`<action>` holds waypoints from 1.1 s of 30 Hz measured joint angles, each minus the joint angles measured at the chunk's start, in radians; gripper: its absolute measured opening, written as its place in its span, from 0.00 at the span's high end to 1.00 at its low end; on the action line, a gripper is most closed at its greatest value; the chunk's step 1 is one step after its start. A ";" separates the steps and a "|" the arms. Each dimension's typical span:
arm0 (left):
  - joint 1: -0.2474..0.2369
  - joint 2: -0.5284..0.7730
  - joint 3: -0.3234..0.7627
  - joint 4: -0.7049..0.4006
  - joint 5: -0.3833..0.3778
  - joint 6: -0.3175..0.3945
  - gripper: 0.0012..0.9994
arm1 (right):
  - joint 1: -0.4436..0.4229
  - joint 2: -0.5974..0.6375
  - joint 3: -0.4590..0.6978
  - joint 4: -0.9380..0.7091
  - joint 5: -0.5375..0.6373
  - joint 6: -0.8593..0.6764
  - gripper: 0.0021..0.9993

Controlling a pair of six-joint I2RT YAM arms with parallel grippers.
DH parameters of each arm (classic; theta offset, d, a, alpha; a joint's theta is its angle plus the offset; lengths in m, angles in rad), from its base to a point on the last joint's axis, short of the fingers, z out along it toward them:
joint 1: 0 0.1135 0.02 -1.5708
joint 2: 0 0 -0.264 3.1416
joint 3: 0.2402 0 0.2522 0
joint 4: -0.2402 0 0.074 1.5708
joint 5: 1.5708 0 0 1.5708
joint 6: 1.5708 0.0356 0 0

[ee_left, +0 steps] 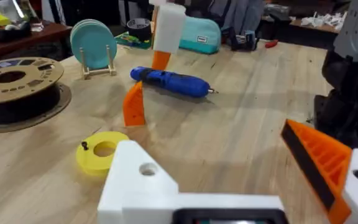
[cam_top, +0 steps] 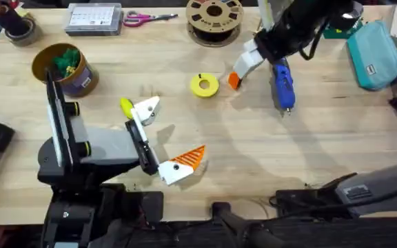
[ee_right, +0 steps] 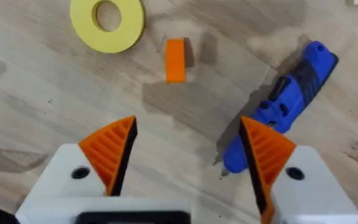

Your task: Pick up the gripper from the table and insert it into the empty holder that is missing its gripper. Then pick up a screw, insert it into the mounting hole, and use the screwdriver to tighten it. Finally, clean up the table by picking up the vegetable and placing it into the bucket.

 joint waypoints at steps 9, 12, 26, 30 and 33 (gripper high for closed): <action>0.000 0.000 0.000 0.000 0.000 0.000 0.01 | 0.033 0.085 -0.015 0.037 0.000 0.044 0.01; 0.000 0.000 0.000 0.000 0.000 0.000 0.01 | 0.033 0.124 -0.017 0.061 0.000 0.058 0.01; 0.000 0.000 0.000 0.000 0.000 0.000 0.01 | 0.033 0.219 -0.018 0.161 0.000 0.079 0.12; 0.000 0.000 0.000 0.000 0.000 0.000 0.01 | 0.030 0.221 -0.018 0.188 0.000 0.079 0.22; 0.000 0.000 0.000 0.000 0.000 0.000 0.01 | 0.029 0.221 -0.018 0.187 0.000 0.080 0.37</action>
